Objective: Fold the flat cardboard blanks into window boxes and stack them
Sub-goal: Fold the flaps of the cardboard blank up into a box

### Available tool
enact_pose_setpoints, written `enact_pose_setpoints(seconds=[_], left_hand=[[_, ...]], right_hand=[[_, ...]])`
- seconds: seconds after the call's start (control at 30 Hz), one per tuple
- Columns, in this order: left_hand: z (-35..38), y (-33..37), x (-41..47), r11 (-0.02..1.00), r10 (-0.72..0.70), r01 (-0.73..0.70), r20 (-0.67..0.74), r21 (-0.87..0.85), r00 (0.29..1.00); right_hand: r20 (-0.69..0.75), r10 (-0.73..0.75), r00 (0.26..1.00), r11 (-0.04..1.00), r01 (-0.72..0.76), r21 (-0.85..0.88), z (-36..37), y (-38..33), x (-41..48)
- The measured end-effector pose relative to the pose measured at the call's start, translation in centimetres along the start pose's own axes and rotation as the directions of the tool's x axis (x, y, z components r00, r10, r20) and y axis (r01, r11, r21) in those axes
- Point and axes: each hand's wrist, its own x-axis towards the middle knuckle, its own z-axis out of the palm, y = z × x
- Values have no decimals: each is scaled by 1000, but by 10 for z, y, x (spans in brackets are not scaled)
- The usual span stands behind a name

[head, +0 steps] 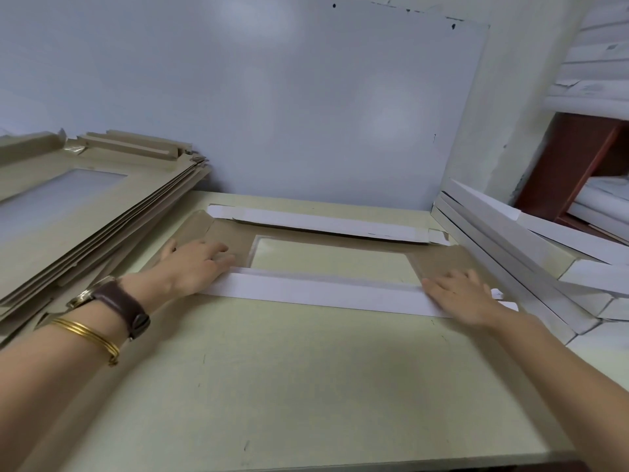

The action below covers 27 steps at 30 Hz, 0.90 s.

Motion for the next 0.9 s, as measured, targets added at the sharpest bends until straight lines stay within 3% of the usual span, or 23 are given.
enact_pose_setpoints(seconds=[0.2,0.37,0.53,0.77,0.9], left_hand=[[-2,-8,-6,997,75,-77,-93,-22,993],[-16,-7,-16,993,110,-109,-45,37,993],[-22,-3,-26,987,125,-133,96,86,988],[-5,1,-34,978,66,-84,98,193,993],[10,10,-34,924,197,-212,79,319,977]], right_hand=[[103,-75,992,996,79,-30,-6,5,-4],[-26,-70,997,993,72,94,-15,5,-11],[-114,-78,990,997,81,22,-13,9,-21],[-172,-69,983,996,57,-72,18,10,-35],[-221,-167,961,981,140,-134,29,-4,-39]])
